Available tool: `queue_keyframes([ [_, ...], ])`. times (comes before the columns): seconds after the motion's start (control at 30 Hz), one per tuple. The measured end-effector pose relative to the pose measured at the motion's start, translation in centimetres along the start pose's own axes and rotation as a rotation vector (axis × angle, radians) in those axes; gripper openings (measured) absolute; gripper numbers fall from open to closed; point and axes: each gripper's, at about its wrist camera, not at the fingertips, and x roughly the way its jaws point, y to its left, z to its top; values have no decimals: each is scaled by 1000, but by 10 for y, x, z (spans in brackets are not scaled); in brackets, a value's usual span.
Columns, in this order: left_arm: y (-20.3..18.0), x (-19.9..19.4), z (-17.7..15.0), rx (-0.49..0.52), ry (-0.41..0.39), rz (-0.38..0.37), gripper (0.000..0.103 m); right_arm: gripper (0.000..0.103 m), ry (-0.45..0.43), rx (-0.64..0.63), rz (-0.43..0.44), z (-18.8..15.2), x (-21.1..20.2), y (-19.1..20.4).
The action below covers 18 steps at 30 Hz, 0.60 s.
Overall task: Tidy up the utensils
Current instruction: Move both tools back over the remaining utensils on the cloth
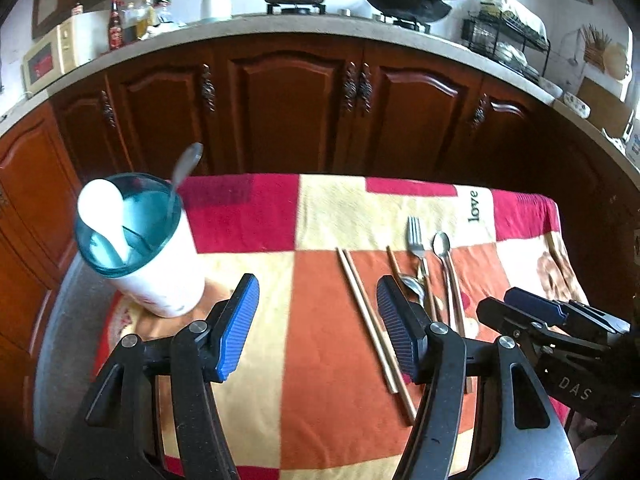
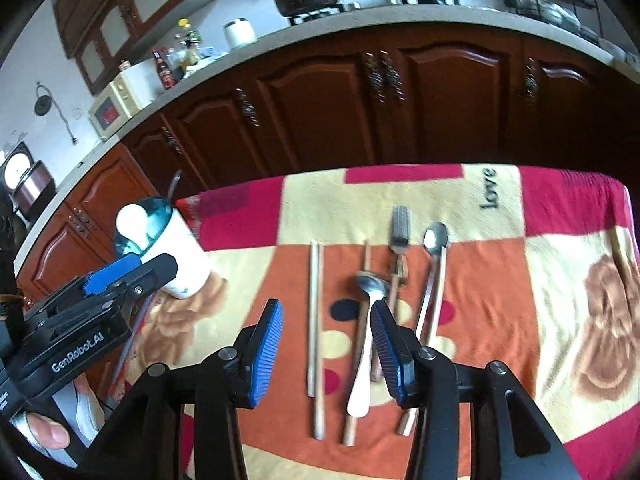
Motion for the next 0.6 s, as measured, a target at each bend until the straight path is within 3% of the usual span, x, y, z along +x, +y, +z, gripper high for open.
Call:
queue_keyframes([
  [0.6,-4,51,-9,-42,129,-75,61,44,70,66,-54,-10,28,-55],
])
